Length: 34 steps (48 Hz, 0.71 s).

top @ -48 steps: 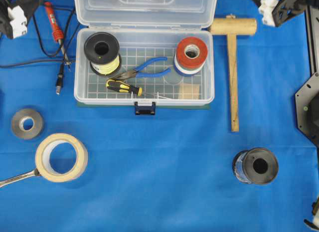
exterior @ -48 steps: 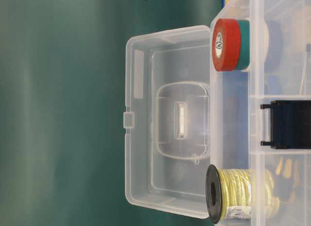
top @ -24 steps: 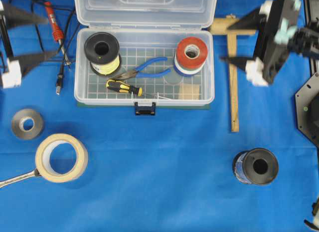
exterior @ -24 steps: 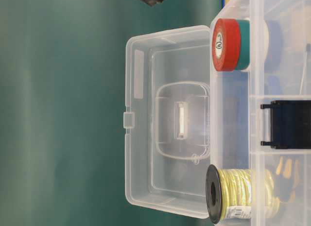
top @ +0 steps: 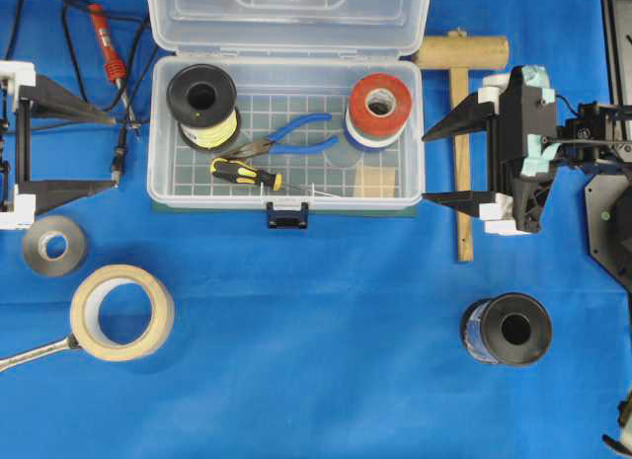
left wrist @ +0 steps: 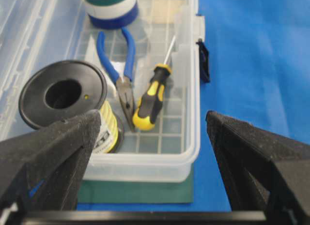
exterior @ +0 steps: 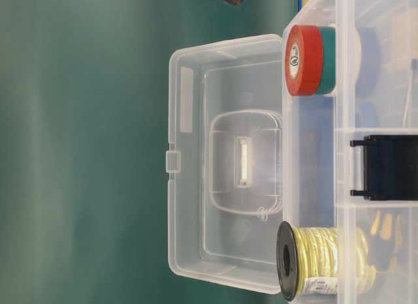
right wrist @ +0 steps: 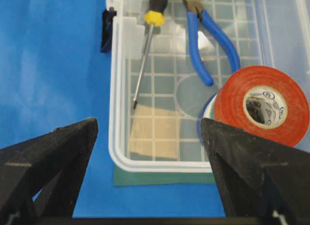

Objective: Open the tool box with both arms.

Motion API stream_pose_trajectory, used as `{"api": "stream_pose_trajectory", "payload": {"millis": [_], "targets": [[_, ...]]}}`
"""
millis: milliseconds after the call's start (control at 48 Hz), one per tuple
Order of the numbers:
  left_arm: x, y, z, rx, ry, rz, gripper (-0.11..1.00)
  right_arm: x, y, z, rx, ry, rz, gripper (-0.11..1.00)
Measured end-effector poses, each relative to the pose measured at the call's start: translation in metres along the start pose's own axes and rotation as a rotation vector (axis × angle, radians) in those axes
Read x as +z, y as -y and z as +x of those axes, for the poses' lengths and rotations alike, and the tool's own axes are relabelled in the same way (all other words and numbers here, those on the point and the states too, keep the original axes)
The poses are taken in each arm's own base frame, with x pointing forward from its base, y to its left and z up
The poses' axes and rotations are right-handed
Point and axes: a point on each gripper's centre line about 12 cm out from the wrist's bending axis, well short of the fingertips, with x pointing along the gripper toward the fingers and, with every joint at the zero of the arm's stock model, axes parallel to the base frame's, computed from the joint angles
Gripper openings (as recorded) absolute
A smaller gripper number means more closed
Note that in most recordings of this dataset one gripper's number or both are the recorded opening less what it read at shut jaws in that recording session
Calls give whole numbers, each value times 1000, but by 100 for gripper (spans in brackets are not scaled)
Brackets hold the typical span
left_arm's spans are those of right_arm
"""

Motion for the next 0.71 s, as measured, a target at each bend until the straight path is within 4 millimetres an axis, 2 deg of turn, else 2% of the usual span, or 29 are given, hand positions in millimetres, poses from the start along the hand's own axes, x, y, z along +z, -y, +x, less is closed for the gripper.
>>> {"api": "stream_pose_trajectory", "payload": {"millis": [167, 250, 500, 709], "targets": [[-2, 5, -6, -23, 13, 10, 87, -10, 0, -9, 3, -5, -2, 85], [-10, 8, -9, -32, 11, 13, 87, -18, 0, -17, 5, 6, -3, 85], [-34, 10, -20, -34, 15, -34, 87, -48, 1, -35, 13, 67, 25, 85], [-43, 10, -30, -32, 64, -45, 87, -75, 3, -41, 16, 99, 71, 85]]}}
